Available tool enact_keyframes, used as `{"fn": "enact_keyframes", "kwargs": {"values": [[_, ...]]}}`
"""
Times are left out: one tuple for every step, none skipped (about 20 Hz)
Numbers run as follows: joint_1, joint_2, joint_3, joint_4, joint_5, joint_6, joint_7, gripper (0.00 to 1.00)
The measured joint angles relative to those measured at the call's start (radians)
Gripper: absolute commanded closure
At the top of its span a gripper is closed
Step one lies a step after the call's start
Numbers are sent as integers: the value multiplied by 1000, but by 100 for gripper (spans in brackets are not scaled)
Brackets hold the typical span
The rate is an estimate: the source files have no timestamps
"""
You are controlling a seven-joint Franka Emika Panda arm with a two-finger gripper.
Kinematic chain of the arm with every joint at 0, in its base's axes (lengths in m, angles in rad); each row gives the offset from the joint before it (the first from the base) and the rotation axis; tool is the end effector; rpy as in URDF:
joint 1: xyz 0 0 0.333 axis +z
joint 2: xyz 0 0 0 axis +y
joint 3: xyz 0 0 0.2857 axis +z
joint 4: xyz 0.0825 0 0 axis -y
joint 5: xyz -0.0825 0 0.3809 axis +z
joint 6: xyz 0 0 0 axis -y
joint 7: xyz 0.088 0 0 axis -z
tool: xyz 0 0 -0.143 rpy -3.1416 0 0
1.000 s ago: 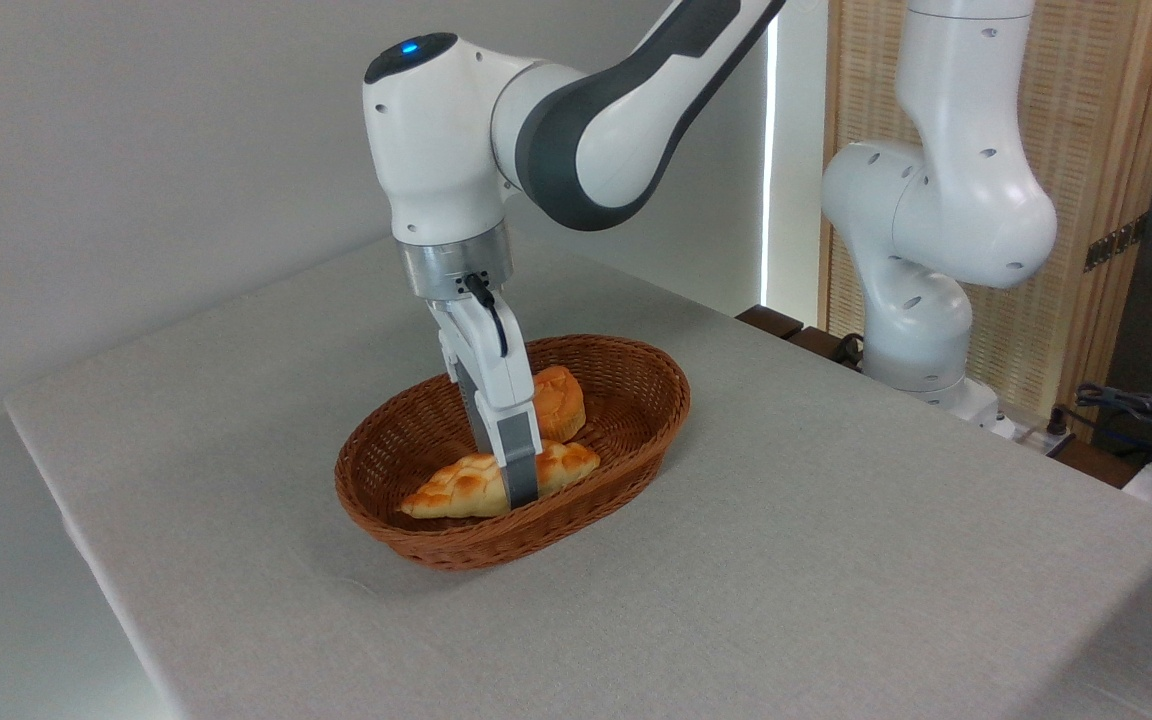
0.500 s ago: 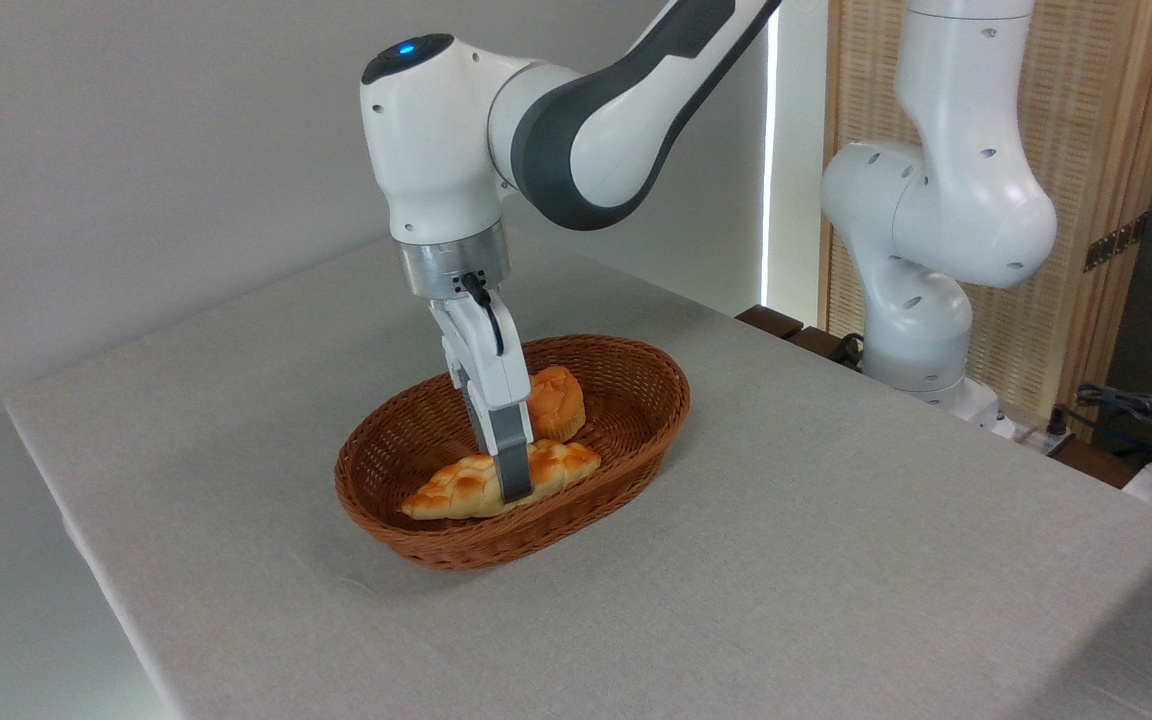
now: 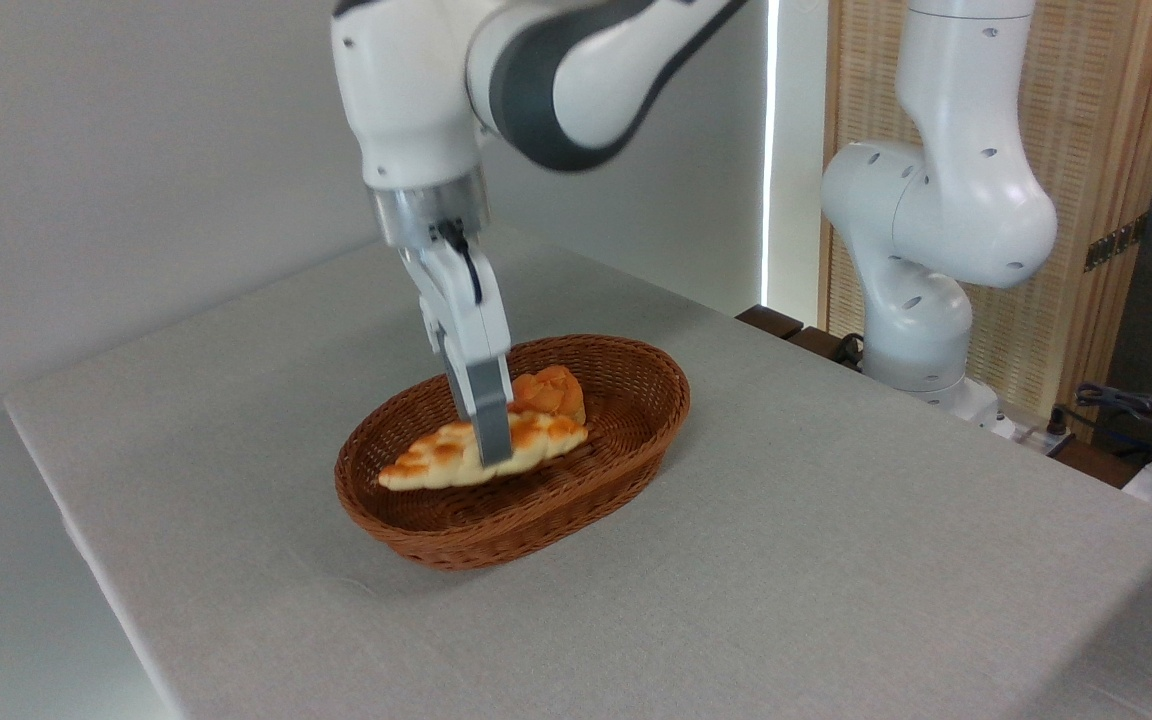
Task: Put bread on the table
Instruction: 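Lift the pastry out of the basket and carry it beside the basket, then lower the pastry onto the table and open the gripper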
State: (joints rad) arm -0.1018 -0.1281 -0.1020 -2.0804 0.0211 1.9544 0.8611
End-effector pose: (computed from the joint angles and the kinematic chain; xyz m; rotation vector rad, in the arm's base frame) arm 0.5075 -0.1034 0.4185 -2.6741 1.5884 0.0143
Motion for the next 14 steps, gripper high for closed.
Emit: {"fn": "enact_keyframes", "kwargs": {"values": [[1, -4, 3, 39, -11, -54, 0, 80], [2, -7, 5, 71, -22, -98, 0, 80], [3, -9, 8, 102, -30, -134, 0, 80], [5, -11, 18, 130, -31, -157, -2, 78], [6, -11, 37, 152, -32, -170, -2, 73], [7, -11, 70, 170, -31, -175, -2, 69], [9, -11, 110, 180, -31, -176, 0, 69], [10, -10, 151, 185, -31, -176, 10, 69], [13, -8, 197, 186, -31, -176, 35, 69], [16, -5, 240, 186, -31, -176, 65, 68], [19, 2, 275, 186, -31, -176, 92, 64], [20, 14, 306, 186, -31, -176, 116, 53], [21, 31, 327, 185, -31, -172, 127, 37], [21, 50, 339, 185, -31, -164, 133, 26]]}}
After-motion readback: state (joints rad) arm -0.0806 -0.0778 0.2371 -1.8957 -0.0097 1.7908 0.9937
